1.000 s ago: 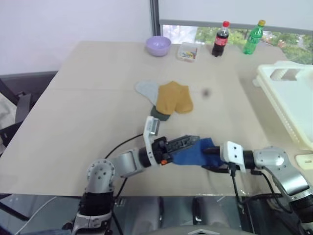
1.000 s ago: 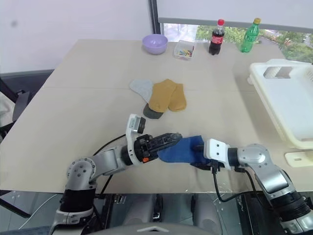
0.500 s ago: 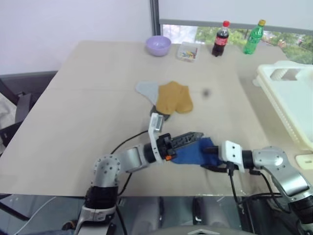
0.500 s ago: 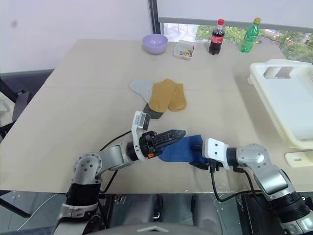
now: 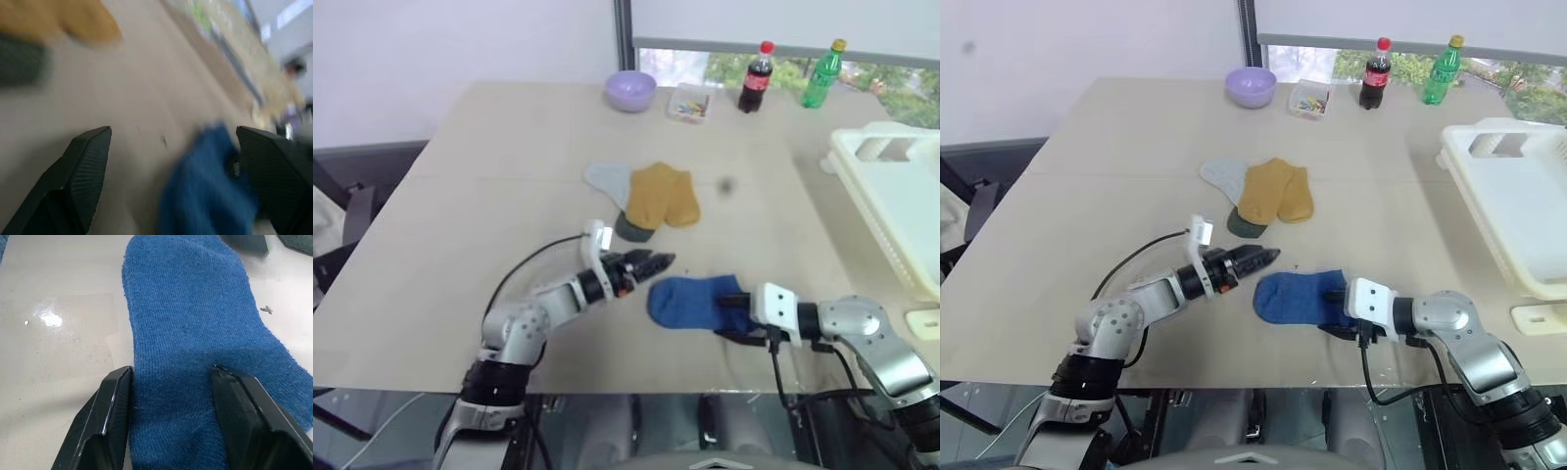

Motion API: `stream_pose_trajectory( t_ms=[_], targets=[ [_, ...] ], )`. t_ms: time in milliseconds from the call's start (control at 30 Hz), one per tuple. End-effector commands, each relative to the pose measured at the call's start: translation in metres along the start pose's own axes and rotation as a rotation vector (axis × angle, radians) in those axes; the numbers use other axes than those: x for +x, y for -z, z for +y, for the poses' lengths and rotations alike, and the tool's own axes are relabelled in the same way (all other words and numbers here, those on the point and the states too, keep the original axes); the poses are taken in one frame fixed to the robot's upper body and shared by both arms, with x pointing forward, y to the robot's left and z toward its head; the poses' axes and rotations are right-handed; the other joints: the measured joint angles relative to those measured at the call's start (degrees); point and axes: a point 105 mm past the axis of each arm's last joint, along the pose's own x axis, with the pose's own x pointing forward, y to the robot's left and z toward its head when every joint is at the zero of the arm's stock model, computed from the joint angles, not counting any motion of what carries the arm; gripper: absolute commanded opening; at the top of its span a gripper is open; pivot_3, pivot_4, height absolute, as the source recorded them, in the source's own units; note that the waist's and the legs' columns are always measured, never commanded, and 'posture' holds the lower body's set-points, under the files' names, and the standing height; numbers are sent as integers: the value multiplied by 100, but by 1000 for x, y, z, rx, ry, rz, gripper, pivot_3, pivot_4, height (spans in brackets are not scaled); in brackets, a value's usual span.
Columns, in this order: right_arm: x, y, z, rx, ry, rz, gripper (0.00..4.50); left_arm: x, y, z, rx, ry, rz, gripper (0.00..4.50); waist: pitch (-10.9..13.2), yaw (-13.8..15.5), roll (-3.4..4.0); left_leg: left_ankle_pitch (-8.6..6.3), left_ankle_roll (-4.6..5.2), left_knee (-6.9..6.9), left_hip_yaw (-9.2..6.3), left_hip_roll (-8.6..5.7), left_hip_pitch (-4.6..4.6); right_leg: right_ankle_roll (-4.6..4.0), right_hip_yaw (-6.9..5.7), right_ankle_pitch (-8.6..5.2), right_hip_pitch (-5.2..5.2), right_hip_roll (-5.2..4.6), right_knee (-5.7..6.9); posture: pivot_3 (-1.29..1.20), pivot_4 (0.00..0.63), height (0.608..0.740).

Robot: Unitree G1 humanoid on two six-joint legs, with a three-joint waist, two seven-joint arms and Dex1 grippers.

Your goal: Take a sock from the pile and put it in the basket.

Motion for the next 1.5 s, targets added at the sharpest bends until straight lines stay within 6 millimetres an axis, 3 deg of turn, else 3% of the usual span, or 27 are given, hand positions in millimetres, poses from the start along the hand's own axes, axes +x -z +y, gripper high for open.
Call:
stream_pose_trajectory(
  t_ms=[33, 133, 433, 567, 767, 967, 1500],
  targets=[
    [1, -1, 2, -10, -5, 0, 2608, -3, 32, -16, 4, 96, 163, 4400, 0, 0, 1, 0, 0, 0, 0, 0, 0, 0, 0, 0, 0, 0, 0, 0, 150, 729],
    [1, 0, 3, -9, -3, 4, 2608, -11, 42, -32, -91, 205, 230, 4400, -2, -3, 4, -1, 0, -4, 0, 1, 1, 3, 2, -2, -2, -6, 0, 0, 150, 729],
    [0, 0, 3, -8, 3, 7, 2608, -23, 24, -56, -269, 373, 196, 4400, 2, -1, 1, 0, 1, -3, -3, 0, -5, 19, 0, -11, -9, -7, 1, 0, 150, 729],
    [0, 0, 3, -9, 4, 9, 2608, -21, 12, -46, -299, 327, 123, 4400, 2, 2, 1, 0, 1, -3, -4, 0, -5, 18, 0, -11, -9, -6, 1, 0, 150, 729],
    [0, 1, 4, -10, 3, 12, 2608, -27, -2, -50, -389, 380, 44, 4400, 3, 0, -1, 0, 1, -3, -3, -1, -5, 17, 0, -10, -9, -6, 2, 0, 150, 729],
    [1, 2, 3, -14, 2, 17, 2608, -28, 9, -57, -407, 384, 91, 4400, 3, -1, -1, 0, 1, -3, -2, -2, -4, 14, 1, -8, -8, -6, 2, 0, 150, 729],
    [3, -4, 1, -27, 9, 6, 2608, -5, 3, -67, -445, 424, 11, 4400, 3, 1, -1, 0, 1, -2, -2, -3, -4, 1, 1, 0, -7, -5, 2, 0, 150, 729]
  ],
)
